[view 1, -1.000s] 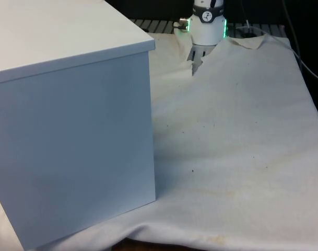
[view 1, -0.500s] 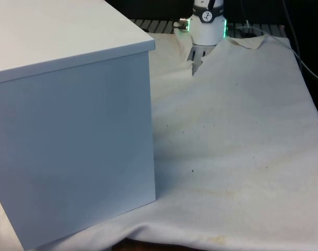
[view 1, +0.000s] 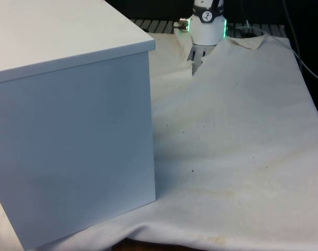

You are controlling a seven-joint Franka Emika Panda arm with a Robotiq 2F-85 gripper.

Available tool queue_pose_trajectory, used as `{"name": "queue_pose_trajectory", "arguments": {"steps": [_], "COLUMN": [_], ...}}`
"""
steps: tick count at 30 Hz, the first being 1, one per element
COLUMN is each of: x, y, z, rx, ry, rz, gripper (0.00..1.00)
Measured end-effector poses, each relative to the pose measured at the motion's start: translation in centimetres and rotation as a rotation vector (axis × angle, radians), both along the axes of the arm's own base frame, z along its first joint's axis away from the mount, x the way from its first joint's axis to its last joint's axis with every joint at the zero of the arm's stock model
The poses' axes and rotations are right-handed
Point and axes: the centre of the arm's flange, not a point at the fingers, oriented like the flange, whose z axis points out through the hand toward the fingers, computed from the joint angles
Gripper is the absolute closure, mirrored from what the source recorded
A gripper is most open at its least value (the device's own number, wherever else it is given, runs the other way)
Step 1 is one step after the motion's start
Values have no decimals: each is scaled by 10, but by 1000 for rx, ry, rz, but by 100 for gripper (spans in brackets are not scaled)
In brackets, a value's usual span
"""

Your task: Open the drawer, then close it.

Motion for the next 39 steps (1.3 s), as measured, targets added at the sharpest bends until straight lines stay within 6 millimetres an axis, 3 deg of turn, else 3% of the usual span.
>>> {"name": "queue_pose_trajectory", "arguments": {"steps": [27, 39], "x": [7, 13], "y": [8, -1], "z": [-17, -28], "rx": [-40, -59], "ry": [-64, -95], "rz": [140, 204], "gripper": [0, 0]}}
